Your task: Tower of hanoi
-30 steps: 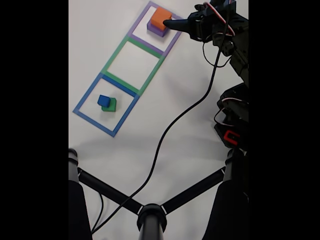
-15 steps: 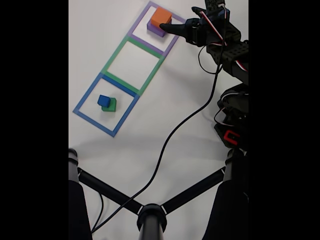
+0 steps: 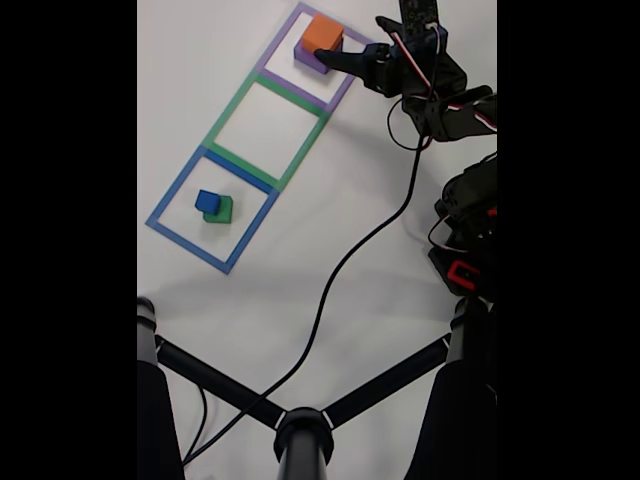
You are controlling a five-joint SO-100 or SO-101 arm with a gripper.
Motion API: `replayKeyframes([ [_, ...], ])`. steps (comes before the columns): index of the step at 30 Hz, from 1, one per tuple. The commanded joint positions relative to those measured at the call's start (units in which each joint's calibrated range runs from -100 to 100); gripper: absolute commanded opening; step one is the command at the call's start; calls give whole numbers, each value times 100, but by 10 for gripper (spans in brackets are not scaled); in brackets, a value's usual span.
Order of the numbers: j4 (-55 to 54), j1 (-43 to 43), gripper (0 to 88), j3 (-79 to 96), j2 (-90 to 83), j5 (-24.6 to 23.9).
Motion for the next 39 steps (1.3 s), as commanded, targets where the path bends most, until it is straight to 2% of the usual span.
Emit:
replayKeyframes([
  [1, -442, -84, 422, -397, 368, 79],
  [26, -1389, -389, 402, -1188, 1898, 79],
  [39, -1446, -541, 389, -1533, 2219, 79],
])
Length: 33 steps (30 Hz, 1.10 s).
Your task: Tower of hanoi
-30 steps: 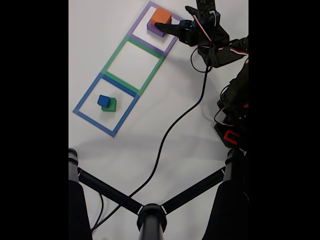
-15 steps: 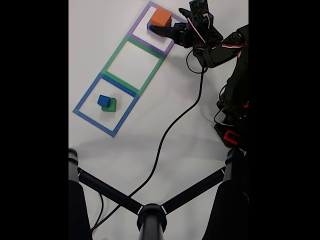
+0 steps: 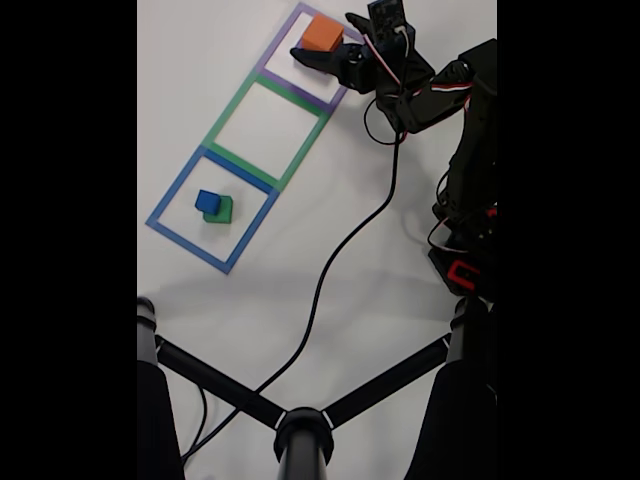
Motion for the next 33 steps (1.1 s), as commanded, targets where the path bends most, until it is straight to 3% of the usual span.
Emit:
replayKeyframes([
  [1, -202, -82, 387, -176, 5, 79],
  [13, -332, -136, 350, -303, 214, 79],
  [33, -332, -235, 192, -303, 230, 79],
])
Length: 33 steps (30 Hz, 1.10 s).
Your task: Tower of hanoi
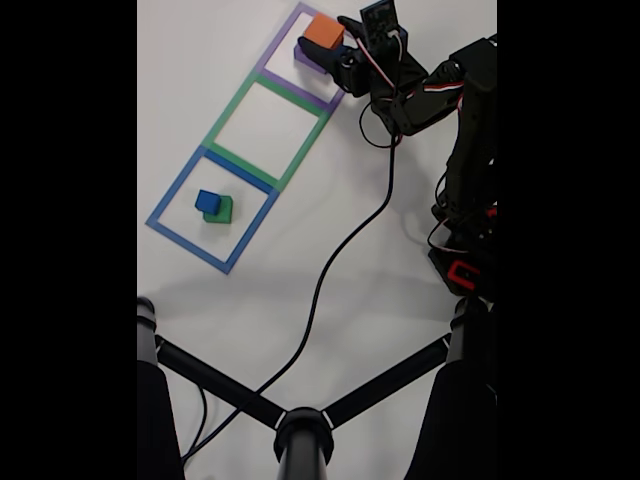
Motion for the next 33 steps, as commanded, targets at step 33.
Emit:
replayKeyframes([
  [33, 2321, -368, 110, 109, -2636, 79],
])
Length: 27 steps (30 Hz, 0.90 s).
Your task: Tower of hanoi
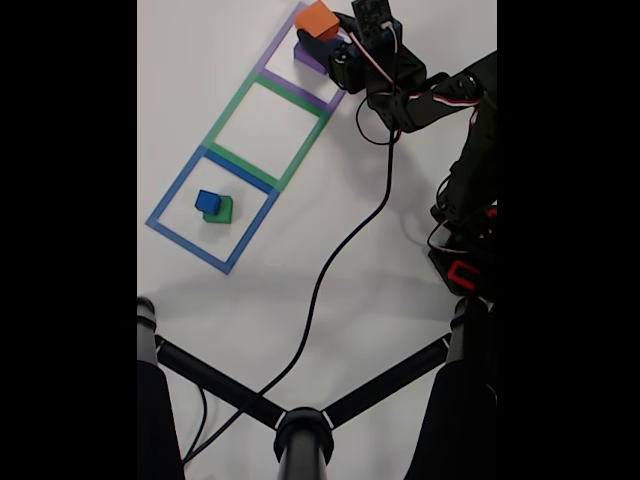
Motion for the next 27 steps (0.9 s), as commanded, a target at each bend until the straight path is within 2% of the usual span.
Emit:
replayKeyframes([
  [1, 1297, -138, 109, -75, -1456, 0],
  [6, 3037, -153, 116, -430, -2610, 0],
  [11, 5231, -138, 104, -1293, -3571, 0],
  [20, 10605, -283, 97, -4791, -4332, 0],
  [24, 12362, -474, 97, -6318, -4292, 0],
  [27, 13252, -649, 96, -7099, -4276, 0],
])
